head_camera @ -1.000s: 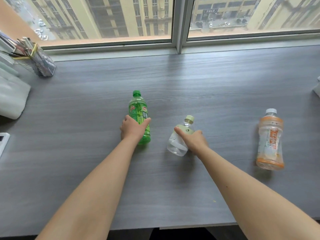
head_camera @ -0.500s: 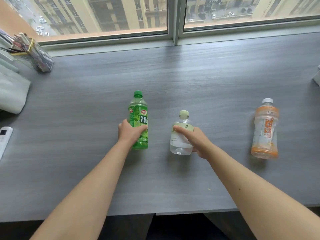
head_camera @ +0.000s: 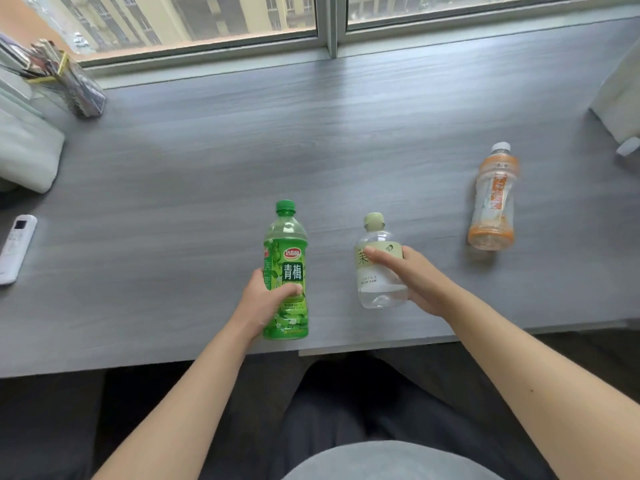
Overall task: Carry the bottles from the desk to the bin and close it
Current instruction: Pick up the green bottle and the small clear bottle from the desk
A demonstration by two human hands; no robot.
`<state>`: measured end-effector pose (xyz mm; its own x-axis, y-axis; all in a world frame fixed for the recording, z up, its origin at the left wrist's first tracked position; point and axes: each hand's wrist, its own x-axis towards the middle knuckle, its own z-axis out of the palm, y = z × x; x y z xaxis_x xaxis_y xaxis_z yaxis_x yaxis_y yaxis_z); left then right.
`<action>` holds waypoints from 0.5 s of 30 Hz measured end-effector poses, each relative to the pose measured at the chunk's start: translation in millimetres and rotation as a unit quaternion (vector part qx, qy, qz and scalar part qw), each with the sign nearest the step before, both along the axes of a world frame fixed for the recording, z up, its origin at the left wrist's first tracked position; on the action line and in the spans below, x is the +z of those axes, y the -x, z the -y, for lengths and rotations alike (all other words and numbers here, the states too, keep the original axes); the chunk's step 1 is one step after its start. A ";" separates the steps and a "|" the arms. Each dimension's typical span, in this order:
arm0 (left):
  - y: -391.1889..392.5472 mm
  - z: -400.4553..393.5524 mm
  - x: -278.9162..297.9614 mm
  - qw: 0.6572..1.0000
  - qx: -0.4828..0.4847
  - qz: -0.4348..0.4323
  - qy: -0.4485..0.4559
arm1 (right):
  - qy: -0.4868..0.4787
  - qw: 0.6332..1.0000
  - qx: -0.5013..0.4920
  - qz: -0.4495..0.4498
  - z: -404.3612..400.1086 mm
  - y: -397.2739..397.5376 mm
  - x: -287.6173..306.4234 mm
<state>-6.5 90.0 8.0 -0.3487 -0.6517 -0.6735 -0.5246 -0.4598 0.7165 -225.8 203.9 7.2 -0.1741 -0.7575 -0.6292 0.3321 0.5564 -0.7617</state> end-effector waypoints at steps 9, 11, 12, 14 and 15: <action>-38.6 -47.5 1.8 0.988 -0.142 -0.050 -0.044 | 0.002 0.998 -0.061 -0.024 -72.3 -49.5 14.1; -51.7 -53.1 -1.0 0.981 -0.190 -0.025 -0.021 | -0.007 0.996 -0.082 -0.026 -89.2 -69.3 13.7; -58.8 -56.0 -2.9 0.977 -0.215 -0.010 -0.003 | -0.012 0.995 -0.099 -0.030 -98.7 -80.1 12.8; -71.7 -61.0 -6.6 0.962 -0.269 0.013 0.044 | -0.029 0.989 -0.140 -0.039 -119.9 -99.6 10.6; -77.5 -63.4 -8.0 0.952 -0.298 0.025 0.065 | -0.041 0.986 -0.154 -0.044 -131.8 -108.5 9.5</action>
<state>71.0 153.4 -0.1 -0.6527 -0.4270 -0.6259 -0.6993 0.0215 0.7145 -117.3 335.8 16.7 -0.4450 -0.6071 -0.6584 0.4296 0.5003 -0.7517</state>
